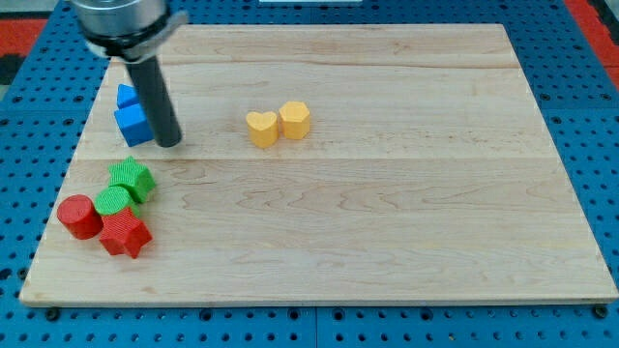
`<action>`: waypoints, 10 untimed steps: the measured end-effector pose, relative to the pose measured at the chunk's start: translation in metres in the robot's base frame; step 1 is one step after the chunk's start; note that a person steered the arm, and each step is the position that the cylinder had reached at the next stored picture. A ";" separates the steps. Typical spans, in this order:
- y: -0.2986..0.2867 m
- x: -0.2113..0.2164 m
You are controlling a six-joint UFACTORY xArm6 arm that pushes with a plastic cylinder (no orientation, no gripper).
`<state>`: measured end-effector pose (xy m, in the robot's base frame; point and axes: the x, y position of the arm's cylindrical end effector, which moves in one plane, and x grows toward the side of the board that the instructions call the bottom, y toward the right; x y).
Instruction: Push the yellow heart into the yellow hexagon
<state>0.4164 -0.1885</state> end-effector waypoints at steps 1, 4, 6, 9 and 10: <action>-0.035 0.004; -0.057 0.087; 0.025 0.100; 0.080 0.118; 0.080 0.132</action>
